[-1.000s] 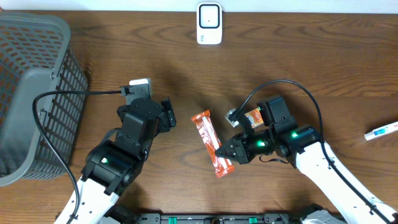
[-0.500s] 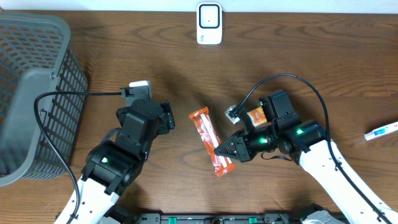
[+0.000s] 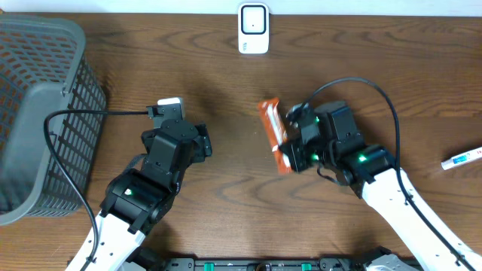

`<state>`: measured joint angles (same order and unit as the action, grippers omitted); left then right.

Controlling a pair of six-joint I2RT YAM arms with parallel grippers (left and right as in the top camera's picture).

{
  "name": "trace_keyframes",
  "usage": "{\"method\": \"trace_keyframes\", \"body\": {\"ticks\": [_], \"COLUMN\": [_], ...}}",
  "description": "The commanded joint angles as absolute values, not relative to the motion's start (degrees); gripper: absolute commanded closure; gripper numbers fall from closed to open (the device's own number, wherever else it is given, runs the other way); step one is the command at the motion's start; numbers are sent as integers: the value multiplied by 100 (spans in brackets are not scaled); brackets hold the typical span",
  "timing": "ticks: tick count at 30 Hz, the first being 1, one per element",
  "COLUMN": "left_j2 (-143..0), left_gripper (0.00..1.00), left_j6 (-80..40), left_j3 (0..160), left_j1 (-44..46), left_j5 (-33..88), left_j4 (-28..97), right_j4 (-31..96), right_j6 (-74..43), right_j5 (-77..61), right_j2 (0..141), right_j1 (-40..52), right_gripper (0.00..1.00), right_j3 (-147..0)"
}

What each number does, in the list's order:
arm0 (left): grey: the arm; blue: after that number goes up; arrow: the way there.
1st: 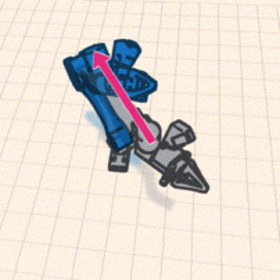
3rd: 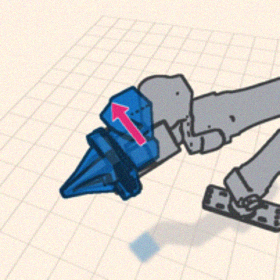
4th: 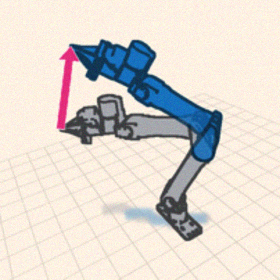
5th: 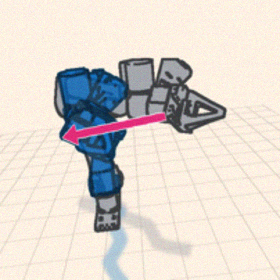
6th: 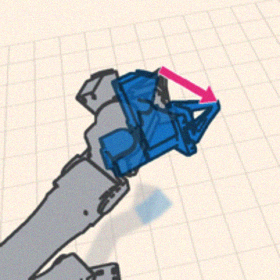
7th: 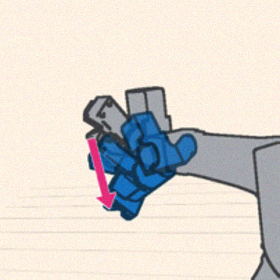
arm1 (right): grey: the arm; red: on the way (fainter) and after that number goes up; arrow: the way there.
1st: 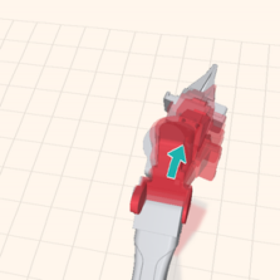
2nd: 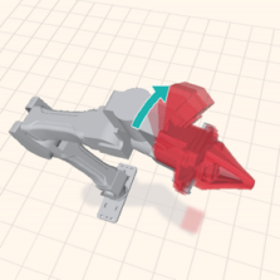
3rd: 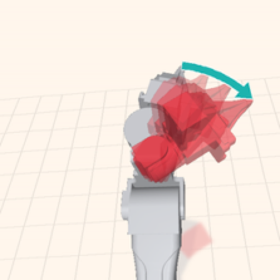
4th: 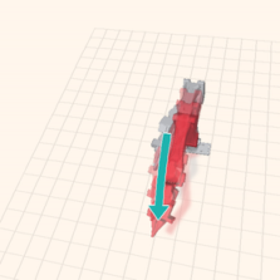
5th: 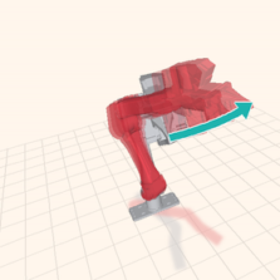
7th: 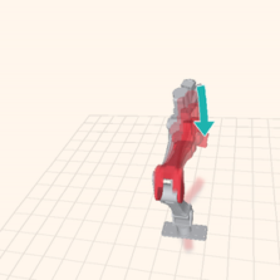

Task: Scan the item barcode
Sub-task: 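Carry the snack bar to the scanner and hold it at the window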

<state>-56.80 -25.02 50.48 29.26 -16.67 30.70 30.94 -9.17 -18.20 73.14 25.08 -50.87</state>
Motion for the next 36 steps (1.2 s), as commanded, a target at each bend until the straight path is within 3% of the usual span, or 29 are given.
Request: {"method": "trace_keyframes", "body": {"ticks": [1,8,14,29,36], "left_j2": [-5690,-5690,-5690,-5690,-5690], "left_gripper": [18,18,18,17,17], "left_j6": [-2403,-2403,-2403,-2403,-2403], "left_j3": [5024,5024,5024,5024,5024], "left_j1": [2899,2899,2899,2899,2899], "left_j5": [-1745,-1745,-1745,-1745,-1745], "left_j4": [3085,3085,3085,3085,3085], "right_j4": [2563,825,-172,-880,-2718], "right_j6": [-1028,-993,64,3621,6106], "right_j5": [-294,1463,2539,4108,4626], "right_j2": [7612,8615,9677,12853,13924], "right_j1": [2473,2473,2473,2425,2467], "right_gripper": [99,99,99,99,99], "right_j3": [-5196,-5284,-5859,-9677,-10390]}}
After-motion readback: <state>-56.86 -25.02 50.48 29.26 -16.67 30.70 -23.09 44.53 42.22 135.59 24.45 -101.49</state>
